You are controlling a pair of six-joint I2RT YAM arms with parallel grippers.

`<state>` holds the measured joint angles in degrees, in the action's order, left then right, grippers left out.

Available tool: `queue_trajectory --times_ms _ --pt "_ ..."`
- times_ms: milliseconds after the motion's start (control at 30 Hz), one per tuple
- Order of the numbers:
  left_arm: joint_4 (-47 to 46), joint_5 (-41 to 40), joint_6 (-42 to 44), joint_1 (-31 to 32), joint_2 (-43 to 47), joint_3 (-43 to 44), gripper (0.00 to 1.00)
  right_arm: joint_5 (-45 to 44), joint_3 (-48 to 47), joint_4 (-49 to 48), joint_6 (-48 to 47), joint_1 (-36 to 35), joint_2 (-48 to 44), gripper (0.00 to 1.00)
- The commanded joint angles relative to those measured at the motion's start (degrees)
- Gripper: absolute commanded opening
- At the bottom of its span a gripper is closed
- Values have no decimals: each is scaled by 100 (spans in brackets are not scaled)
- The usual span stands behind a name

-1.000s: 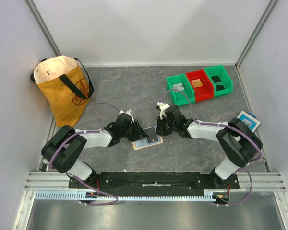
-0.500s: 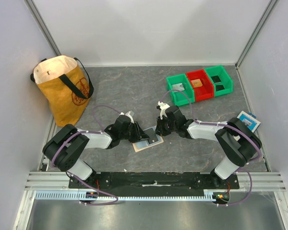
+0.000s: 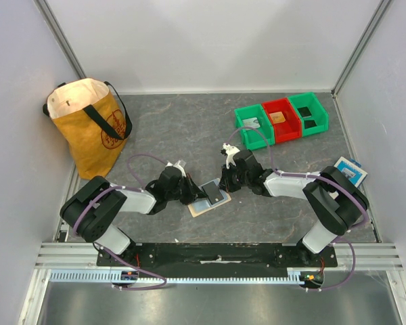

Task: Take the credit cards out of the card holder
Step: Remove the credit card from the card holder.

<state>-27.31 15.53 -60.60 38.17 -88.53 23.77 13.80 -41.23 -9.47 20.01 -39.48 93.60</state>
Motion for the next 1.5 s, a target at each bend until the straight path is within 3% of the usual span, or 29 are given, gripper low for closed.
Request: queue_trajectory --times_ms 0,433,633,700,833,933,1233,1467 --pt "-495 20 -224 -38 -33 -65 2 -88 159 271 -50 -33 132 4" --pt "-135 135 -347 -117 371 -557 2 -580 72 411 -67 -24 167 0" --pt "156 126 -172 -126 451 -444 2 -300 -51 490 -103 -24 9 1" --pt "182 143 -145 -117 425 -382 2 -185 -95 490 -111 -24 -131 4" --pt "200 152 -128 -117 407 -312 2 -45 -192 499 -94 -24 -316 24" --pt "200 152 -110 -126 442 -303 2 -18 -227 491 -41 -24 -439 31" --pt "279 135 -75 -117 539 -276 2 517 -201 218 -67 -24 -694 29" --pt "314 126 -57 -126 547 -215 2 975 -245 -2 -6 -24 -282 25"
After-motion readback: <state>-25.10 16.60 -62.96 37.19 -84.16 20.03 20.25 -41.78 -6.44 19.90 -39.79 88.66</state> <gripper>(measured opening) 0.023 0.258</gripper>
